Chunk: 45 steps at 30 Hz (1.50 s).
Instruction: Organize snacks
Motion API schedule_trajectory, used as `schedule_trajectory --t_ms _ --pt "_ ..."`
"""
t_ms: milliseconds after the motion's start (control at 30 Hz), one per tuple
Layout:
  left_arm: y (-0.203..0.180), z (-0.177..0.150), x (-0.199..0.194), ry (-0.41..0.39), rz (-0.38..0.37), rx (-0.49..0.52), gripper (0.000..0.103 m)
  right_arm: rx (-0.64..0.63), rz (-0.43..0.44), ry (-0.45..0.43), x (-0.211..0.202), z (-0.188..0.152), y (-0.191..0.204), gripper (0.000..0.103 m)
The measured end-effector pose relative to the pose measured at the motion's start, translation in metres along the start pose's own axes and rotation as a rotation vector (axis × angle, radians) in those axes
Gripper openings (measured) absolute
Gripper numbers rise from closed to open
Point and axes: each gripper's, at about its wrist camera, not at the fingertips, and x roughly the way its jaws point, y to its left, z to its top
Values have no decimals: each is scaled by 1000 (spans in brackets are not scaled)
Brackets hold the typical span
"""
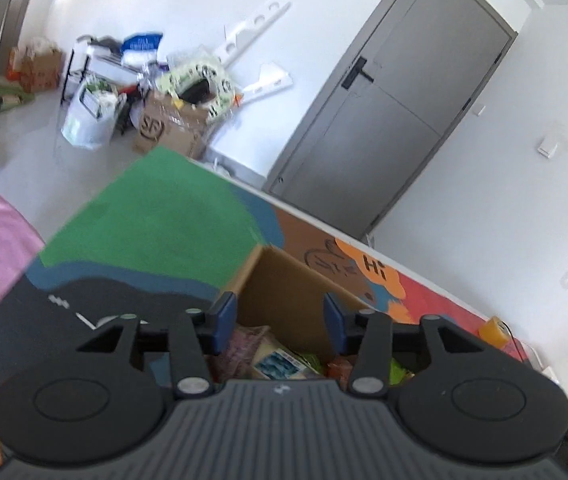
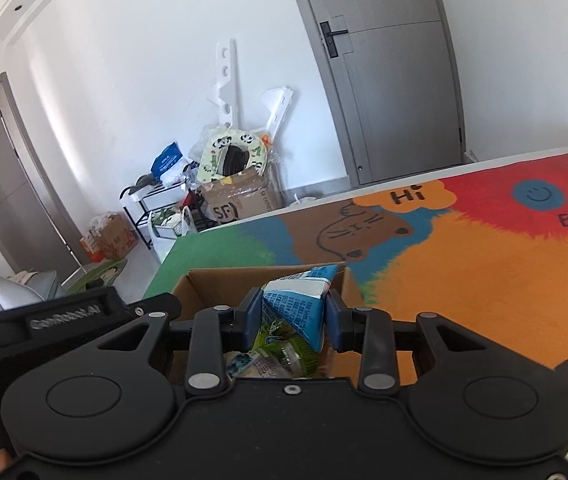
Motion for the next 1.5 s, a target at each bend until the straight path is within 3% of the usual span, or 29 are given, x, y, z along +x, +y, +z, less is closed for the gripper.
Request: schedule_trajectory --t_ms 100,433,667,1033,1200,1500 --pt "5 4 -7 -10 4 -12 56 -9 11 3 3 1 8 35" --pt "2 3 -16 -4 41 -6 71 25 -8 -9 -12 -1 3 55" --pt "-16 -9 -30 -11 31 30 81 42 -15 -20 -35 -5 -15 59" --pt "-50 -32 -47 -15 32 118 87 59 -37 -44 -73 -14 -49 73" --pt "-63 -40 -57 -17 13 164 88 78 -47 -62 -91 -17 -61 75" --pt "-80 -55 -81 -30 -30 257 94 75 -77 -104 -126 -21 -74 100"
